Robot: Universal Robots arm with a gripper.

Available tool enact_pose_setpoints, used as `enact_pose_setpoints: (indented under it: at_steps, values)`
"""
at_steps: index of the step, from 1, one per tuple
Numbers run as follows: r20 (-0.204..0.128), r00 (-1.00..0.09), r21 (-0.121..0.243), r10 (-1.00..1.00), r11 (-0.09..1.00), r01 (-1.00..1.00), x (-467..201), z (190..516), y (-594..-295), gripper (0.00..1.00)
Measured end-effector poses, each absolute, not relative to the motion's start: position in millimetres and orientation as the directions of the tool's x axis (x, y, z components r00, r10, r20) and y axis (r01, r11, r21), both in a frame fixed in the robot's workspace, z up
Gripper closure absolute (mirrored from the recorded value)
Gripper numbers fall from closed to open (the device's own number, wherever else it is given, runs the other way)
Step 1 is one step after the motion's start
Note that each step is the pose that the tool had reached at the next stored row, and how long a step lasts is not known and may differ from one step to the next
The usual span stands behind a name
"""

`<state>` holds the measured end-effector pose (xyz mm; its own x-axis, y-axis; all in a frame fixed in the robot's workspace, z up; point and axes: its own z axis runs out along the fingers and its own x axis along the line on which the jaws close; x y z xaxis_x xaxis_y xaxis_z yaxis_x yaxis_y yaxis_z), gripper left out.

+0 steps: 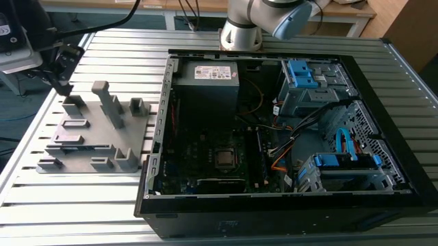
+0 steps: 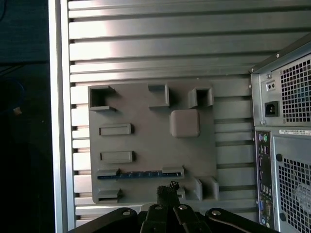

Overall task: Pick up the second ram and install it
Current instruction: 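Reach for the second ram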

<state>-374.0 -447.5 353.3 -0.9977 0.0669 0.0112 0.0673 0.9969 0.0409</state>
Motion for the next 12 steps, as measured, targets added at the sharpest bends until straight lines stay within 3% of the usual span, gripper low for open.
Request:
enact_pose_setpoints:
  at_steps: [12]
  values:
    - [0.011,-0.998,0.041,0.066,0.997,0.067,-380.1,347.2,-449.0,0.90]
